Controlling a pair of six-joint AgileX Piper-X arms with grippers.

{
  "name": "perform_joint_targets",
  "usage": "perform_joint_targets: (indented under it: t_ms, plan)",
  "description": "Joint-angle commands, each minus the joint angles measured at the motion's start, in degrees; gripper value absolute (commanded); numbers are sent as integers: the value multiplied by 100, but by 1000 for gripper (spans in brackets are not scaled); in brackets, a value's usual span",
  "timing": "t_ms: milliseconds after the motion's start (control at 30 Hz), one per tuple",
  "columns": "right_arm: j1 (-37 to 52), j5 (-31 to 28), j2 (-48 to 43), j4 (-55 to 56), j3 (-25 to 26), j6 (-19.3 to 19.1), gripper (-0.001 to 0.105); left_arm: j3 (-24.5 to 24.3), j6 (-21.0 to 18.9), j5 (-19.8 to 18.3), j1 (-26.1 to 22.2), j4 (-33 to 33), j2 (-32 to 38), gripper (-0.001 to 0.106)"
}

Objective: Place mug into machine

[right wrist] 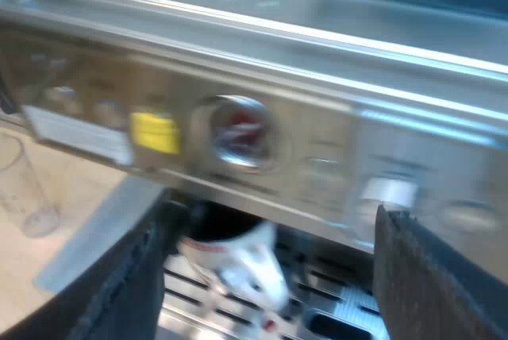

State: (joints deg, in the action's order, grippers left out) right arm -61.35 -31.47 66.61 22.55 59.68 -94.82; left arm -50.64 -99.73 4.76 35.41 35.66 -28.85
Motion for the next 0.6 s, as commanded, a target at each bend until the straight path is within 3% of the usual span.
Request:
perform_joint_targets:
  t_ms: [33, 100, 267, 433, 533, 600]
  plan:
    - [1426, 1265, -1171, 1321, 191, -151, 59, -309, -339, -146, -534, 46, -352, 91]
    - [1892, 1322, -1443, 1705, 235, -151, 59, -409, -355, -398, -882, 46, -532, 91]
    - [3318, 2110, -2070, 2273, 233, -196, 59, -503, -465, -886, -1928, 46, -737, 91]
    - [4833, 2841, -2483, 2407, 178, -474, 59, -503, -451, -889, -2693, 287, -686, 91]
    - [5870, 3199, -2743, 2495, 138, -706, 59, -503, -103, -850, -2983, 664, -508, 91]
    - [6229, 3231, -2908, 2591, 113, -722, 59, -503, 21, -597, -3016, 819, -353, 91]
